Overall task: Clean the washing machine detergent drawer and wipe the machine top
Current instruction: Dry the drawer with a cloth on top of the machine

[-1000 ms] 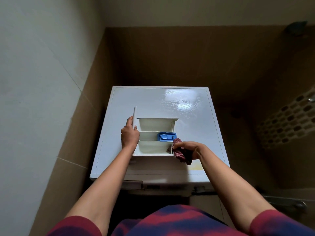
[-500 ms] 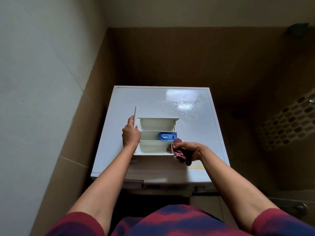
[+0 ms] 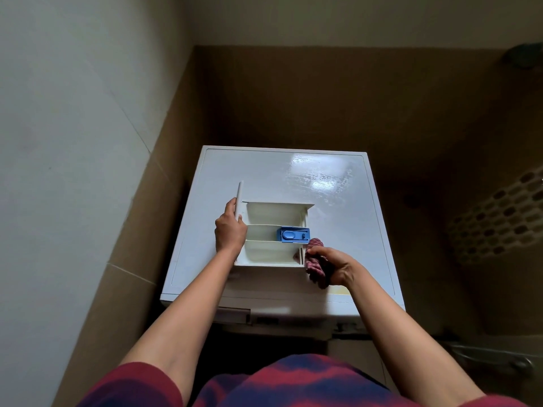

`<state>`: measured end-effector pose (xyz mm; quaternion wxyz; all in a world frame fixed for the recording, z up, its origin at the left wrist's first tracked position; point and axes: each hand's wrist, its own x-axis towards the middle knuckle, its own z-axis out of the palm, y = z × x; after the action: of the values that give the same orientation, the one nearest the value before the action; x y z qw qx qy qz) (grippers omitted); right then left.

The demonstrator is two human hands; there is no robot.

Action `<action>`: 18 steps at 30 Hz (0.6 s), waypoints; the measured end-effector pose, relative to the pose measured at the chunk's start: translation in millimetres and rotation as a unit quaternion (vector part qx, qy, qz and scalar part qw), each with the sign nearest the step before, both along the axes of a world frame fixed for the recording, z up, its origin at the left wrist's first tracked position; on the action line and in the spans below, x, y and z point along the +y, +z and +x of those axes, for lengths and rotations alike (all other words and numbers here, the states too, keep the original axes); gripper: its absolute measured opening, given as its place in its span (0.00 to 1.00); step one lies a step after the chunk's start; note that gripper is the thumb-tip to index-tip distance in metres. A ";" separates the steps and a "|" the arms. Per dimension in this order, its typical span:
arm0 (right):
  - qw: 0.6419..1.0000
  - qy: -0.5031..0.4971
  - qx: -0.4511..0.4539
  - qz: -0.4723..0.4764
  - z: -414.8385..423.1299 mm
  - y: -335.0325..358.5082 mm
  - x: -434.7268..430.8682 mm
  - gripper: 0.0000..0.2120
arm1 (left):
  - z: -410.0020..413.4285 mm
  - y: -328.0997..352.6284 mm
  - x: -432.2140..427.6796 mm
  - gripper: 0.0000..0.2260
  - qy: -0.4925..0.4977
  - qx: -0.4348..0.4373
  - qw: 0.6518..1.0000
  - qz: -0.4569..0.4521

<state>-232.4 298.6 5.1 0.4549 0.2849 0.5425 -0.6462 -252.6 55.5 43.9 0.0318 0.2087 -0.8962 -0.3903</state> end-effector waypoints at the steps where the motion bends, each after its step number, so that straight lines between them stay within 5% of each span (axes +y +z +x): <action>1: 1.000 0.013 0.011 0.004 -0.1 -0.5 -0.6 0.07 | -0.2 0.0 -0.2 0.19 0.000 0.000 1.000 0.001; 9: 0.983 0.180 0.001 0.041 -17.7 16.2 0.7 0.09 | -2.9 -0.8 1.1 0.19 -0.006 -0.011 1.000 -0.020; 18: 0.989 0.148 0.017 0.006 -10.7 11.0 6.0 0.08 | -2.2 -0.5 -0.6 0.19 -0.010 -0.009 1.000 -0.018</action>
<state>-243.1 304.6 16.1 0.5345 0.1927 0.5903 -0.5734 -254.8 54.9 43.4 0.0238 0.2027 -0.9054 -0.3724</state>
